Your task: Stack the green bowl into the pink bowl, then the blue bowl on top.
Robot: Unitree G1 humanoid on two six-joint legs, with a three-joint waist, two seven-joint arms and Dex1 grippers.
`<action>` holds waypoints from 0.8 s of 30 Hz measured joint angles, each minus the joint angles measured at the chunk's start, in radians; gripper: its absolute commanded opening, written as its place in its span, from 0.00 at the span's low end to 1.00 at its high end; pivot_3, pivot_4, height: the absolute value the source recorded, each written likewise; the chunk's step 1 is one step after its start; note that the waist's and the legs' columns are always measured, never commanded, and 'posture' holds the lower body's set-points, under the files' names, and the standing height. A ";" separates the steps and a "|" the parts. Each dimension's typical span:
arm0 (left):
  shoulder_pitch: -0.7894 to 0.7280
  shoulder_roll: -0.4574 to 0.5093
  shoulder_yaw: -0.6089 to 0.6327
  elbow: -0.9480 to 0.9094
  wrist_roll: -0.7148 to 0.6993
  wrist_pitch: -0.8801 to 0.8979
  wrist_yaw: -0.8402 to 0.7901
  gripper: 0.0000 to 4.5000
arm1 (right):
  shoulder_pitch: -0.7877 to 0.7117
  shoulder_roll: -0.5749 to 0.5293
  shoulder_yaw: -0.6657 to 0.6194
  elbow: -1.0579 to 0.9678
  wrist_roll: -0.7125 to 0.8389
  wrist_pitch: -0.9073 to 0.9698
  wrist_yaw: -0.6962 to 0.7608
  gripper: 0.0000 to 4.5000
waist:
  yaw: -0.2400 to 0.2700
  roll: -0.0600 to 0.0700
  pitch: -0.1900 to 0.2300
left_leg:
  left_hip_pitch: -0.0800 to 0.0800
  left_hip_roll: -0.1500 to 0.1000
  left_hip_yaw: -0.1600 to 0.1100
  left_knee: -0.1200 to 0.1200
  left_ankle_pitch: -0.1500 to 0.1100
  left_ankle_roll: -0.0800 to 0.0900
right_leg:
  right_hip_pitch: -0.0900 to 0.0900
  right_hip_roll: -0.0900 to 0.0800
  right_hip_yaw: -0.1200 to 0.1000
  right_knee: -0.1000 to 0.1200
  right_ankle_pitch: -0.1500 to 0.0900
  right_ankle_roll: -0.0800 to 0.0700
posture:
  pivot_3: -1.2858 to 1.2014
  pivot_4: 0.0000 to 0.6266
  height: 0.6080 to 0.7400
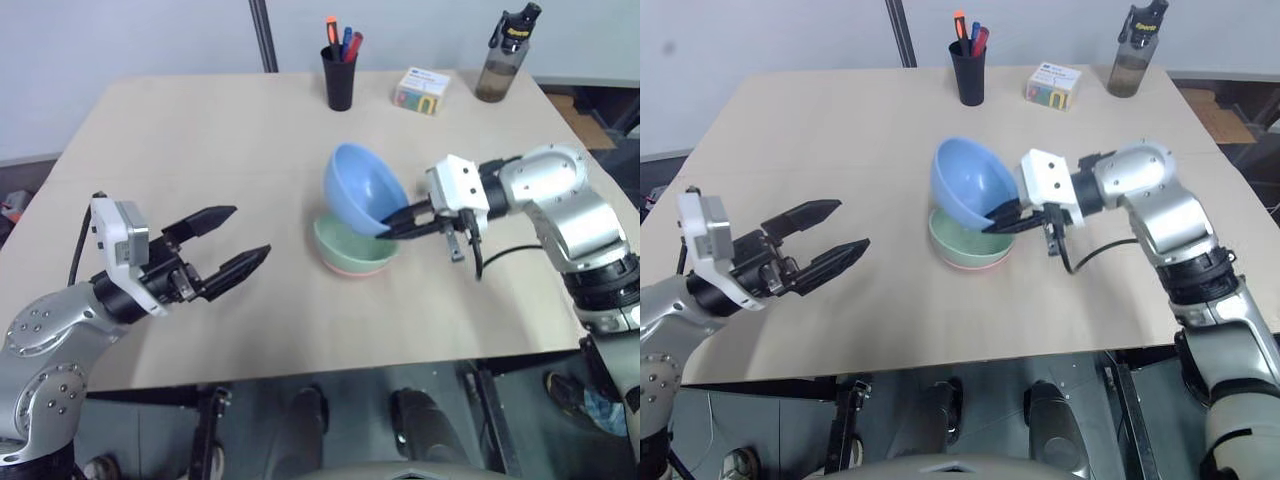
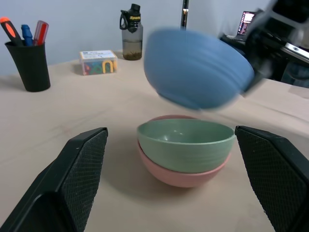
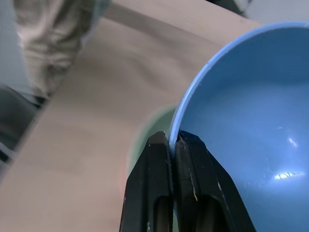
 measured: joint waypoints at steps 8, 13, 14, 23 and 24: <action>0.012 0.003 -0.018 0.003 0.026 -0.019 -0.038 1.00 | 0.089 -0.035 -0.037 -0.030 -0.020 0.070 -0.078 1.00 | 0.007 0.000 0.000 | -0.003 0.000 0.001 0.000 0.000 0.000 | 0.000 0.000 0.000 -0.003 0.002 -0.003 | 0.52 0.24 1.00; 0.076 0.029 -0.005 -0.012 0.001 -0.006 -0.083 1.00 | 0.162 -0.147 -0.223 -0.132 0.084 0.207 -0.122 1.00 | 0.008 0.000 0.000 | -0.002 0.000 0.001 0.000 0.000 0.000 | 0.000 0.000 0.000 -0.003 0.002 -0.003 | 0.52 0.24 1.00; 0.104 0.037 0.017 -0.019 -0.006 0.000 -0.095 1.00 | 0.206 -0.186 -0.279 -0.156 0.107 0.233 -0.128 1.00 | 0.010 -0.001 0.000 | -0.002 0.000 0.001 -0.001 0.000 0.000 | 0.000 0.000 0.000 -0.004 0.001 -0.002 | 0.52 0.24 1.00; 0.261 0.130 0.202 -0.003 0.014 0.032 -0.164 1.00 | 0.535 -0.401 -0.558 -0.213 0.175 0.294 -0.123 1.00 | 0.003 -0.001 0.000 | -0.001 0.001 0.006 0.000 -0.001 0.000 | -0.001 -0.002 0.003 -0.006 -0.001 0.001 | 0.52 0.24 1.00; 0.279 0.143 0.226 0.003 0.014 0.041 -0.180 1.00 | 0.553 -0.408 -0.577 -0.214 0.182 0.293 -0.123 1.00 | 0.003 -0.001 0.000 | -0.001 0.001 0.006 0.000 -0.001 0.000 | -0.001 -0.002 0.002 -0.006 -0.001 0.001 | 0.52 0.24 1.00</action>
